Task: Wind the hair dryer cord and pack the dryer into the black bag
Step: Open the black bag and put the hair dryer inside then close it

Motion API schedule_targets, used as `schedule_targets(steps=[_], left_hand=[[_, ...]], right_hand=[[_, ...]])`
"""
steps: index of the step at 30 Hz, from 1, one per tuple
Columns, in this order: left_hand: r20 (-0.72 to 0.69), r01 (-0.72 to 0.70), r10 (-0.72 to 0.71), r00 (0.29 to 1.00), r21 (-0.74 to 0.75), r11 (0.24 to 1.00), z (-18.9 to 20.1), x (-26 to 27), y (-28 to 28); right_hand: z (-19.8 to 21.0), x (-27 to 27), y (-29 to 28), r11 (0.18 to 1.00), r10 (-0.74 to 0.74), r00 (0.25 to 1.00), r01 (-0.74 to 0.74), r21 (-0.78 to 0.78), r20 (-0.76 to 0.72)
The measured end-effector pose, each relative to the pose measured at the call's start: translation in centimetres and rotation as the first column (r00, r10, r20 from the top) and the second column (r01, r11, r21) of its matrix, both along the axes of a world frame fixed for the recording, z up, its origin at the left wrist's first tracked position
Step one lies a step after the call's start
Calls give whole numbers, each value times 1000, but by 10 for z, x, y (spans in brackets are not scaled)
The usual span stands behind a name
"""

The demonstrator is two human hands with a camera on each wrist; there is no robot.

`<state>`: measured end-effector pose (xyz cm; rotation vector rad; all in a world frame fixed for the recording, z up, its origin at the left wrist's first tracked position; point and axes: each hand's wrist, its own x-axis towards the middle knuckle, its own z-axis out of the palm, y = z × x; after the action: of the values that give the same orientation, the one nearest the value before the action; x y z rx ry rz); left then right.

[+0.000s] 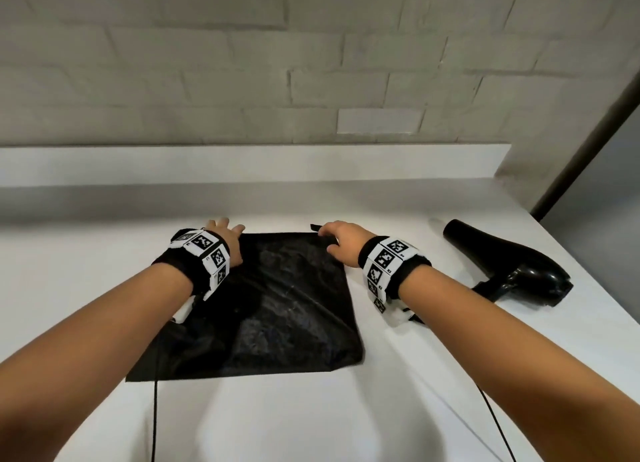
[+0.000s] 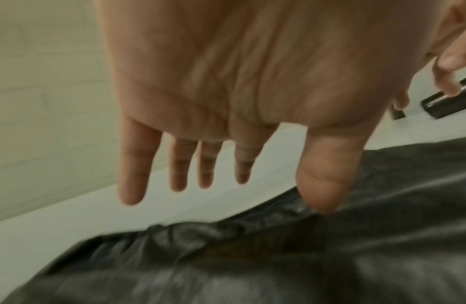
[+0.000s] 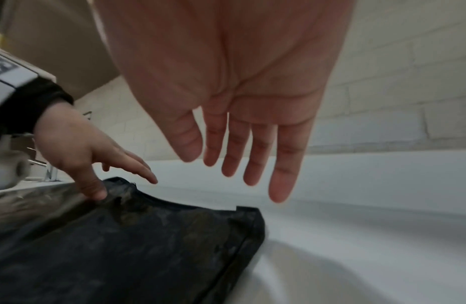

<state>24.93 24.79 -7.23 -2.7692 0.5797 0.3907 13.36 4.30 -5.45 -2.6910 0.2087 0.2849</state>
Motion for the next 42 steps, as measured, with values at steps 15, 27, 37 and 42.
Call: schedule_targets(steps=[15, 27, 37, 42], left_hand=[[-68, 249, -286, 956, -330, 910, 2, 27, 13], [95, 253, -253, 963, -646, 720, 18, -7, 20], [113, 189, -187, 976, -866, 462, 23, -19, 21], [142, 261, -303, 942, -877, 403, 29, -31, 18]], right_hand=[[-34, 34, -3, 963, 28, 992, -60, -262, -122], [-11, 15, -6, 982, -61, 962, 11, 187, 266], [18, -10, -5, 974, 86, 951, -142, 174, 296], [19, -17, 6, 988, -66, 998, 67, 138, -12]])
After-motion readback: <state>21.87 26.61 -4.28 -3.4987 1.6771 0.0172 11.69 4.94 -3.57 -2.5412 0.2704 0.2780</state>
